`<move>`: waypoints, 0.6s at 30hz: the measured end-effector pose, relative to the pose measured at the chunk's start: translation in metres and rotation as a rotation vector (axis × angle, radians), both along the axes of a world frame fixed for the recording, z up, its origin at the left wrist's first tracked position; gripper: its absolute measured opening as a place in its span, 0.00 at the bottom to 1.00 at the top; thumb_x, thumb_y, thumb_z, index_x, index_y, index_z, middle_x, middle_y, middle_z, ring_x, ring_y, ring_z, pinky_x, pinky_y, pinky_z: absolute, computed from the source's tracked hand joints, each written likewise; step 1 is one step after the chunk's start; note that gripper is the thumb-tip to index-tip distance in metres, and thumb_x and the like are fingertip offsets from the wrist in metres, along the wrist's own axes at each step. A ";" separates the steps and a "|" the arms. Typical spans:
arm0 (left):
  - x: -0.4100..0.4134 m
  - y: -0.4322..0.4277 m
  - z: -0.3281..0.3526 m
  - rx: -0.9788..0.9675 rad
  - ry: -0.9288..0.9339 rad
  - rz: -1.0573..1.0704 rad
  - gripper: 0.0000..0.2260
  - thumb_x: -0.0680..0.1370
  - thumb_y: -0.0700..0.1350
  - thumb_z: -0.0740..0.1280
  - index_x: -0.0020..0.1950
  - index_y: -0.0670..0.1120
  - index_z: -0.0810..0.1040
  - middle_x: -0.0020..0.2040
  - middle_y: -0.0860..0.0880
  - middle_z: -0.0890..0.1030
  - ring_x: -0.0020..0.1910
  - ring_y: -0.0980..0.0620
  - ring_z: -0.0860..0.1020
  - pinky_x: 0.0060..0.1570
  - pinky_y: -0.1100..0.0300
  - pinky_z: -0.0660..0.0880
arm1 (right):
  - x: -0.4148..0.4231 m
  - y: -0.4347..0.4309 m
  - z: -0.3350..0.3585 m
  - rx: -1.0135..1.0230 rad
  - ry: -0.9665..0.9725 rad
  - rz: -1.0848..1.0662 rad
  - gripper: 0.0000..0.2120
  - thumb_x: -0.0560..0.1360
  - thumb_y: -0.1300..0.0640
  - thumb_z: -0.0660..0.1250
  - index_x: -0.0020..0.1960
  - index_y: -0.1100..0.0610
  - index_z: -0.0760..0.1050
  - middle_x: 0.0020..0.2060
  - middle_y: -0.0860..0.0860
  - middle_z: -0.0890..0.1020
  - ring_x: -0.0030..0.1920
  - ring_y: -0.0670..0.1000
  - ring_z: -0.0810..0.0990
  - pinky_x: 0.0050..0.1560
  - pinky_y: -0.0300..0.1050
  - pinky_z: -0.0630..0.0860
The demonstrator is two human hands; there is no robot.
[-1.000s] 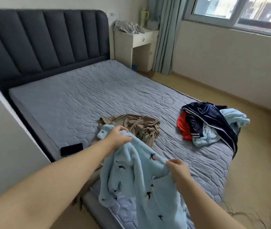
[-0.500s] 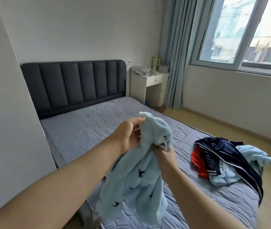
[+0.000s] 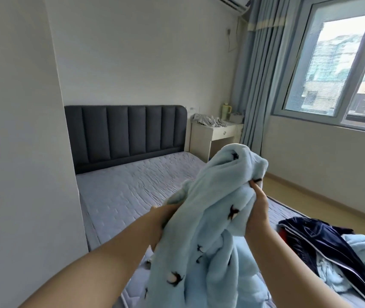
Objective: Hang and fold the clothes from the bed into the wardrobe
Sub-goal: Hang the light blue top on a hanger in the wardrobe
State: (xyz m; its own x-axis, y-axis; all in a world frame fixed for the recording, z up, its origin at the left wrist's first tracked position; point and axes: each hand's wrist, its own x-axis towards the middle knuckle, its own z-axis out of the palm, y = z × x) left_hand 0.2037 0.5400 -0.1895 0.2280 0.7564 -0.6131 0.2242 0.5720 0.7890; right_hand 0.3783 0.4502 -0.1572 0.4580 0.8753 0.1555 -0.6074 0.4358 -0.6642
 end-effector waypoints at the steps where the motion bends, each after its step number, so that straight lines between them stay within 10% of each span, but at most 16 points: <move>1: 0.004 0.000 0.000 -0.057 -0.067 -0.068 0.35 0.67 0.58 0.74 0.69 0.44 0.69 0.56 0.43 0.79 0.57 0.42 0.74 0.54 0.47 0.71 | 0.001 0.001 0.001 0.038 0.005 0.030 0.11 0.80 0.56 0.51 0.55 0.50 0.71 0.37 0.54 0.82 0.36 0.52 0.83 0.35 0.47 0.80; 3: 0.013 -0.001 0.001 -0.055 -0.119 -0.134 0.23 0.69 0.58 0.71 0.54 0.41 0.79 0.43 0.44 0.84 0.49 0.45 0.78 0.53 0.52 0.74 | 0.004 0.002 0.004 0.073 -0.026 0.053 0.12 0.80 0.57 0.51 0.57 0.49 0.71 0.39 0.55 0.82 0.39 0.54 0.82 0.40 0.50 0.79; 7: 0.033 0.004 0.017 0.019 -0.344 0.025 0.20 0.75 0.50 0.68 0.61 0.38 0.74 0.57 0.41 0.78 0.56 0.43 0.76 0.58 0.48 0.73 | 0.016 0.002 0.002 -0.020 -0.104 -0.042 0.10 0.79 0.57 0.53 0.50 0.50 0.73 0.37 0.54 0.81 0.38 0.53 0.81 0.40 0.50 0.78; 13: 0.017 0.033 0.060 0.091 -0.724 0.373 0.13 0.76 0.52 0.66 0.46 0.42 0.74 0.46 0.44 0.79 0.42 0.48 0.77 0.41 0.53 0.73 | 0.018 0.011 -0.022 -0.619 -0.454 -0.198 0.02 0.71 0.57 0.69 0.42 0.55 0.76 0.33 0.54 0.82 0.34 0.53 0.80 0.34 0.44 0.76; 18: 0.015 0.029 0.079 0.591 -0.361 0.136 0.06 0.72 0.43 0.71 0.35 0.47 0.79 0.35 0.47 0.80 0.39 0.48 0.77 0.44 0.56 0.72 | 0.022 0.014 -0.033 -0.844 -0.958 0.058 0.04 0.71 0.66 0.64 0.41 0.57 0.72 0.38 0.54 0.76 0.33 0.48 0.74 0.32 0.39 0.73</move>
State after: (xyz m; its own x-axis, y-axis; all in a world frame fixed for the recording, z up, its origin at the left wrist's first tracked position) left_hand 0.2186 0.5688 -0.1107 0.2192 0.9757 0.0057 -0.1535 0.0287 0.9877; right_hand 0.4004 0.4641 -0.1900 0.4294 0.8782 -0.2108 0.2612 -0.3442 -0.9018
